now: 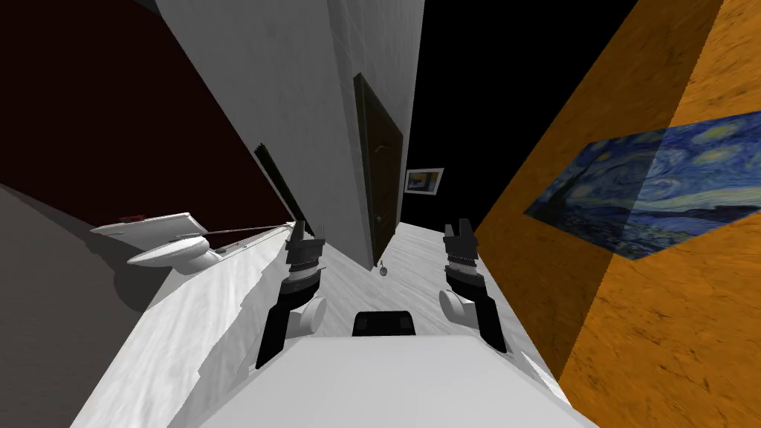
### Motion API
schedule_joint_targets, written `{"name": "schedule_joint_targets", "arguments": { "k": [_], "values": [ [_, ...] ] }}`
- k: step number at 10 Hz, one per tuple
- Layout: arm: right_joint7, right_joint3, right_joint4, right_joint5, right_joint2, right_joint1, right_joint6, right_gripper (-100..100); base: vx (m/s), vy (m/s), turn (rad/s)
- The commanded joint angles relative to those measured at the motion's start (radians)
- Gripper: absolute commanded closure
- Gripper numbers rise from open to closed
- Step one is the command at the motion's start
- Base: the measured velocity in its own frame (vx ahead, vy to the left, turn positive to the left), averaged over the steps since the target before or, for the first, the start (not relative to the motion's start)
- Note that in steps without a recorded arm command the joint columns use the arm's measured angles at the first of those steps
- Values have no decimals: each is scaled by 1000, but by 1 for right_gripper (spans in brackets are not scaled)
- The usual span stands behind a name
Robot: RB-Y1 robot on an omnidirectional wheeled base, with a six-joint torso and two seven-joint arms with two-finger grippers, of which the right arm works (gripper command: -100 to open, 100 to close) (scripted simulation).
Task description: Pull the door open
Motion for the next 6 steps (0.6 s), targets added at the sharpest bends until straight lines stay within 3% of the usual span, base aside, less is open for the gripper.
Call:
{"name": "schedule_joint_targets", "arguments": {
  "k": [1,6],
  "values": [
    [18,1,30,14,-15,-13,0,-100,33,-23,173],
    [78,5,130,60,-60,-55,-1,-100,55,-59,180]
  ]
}}
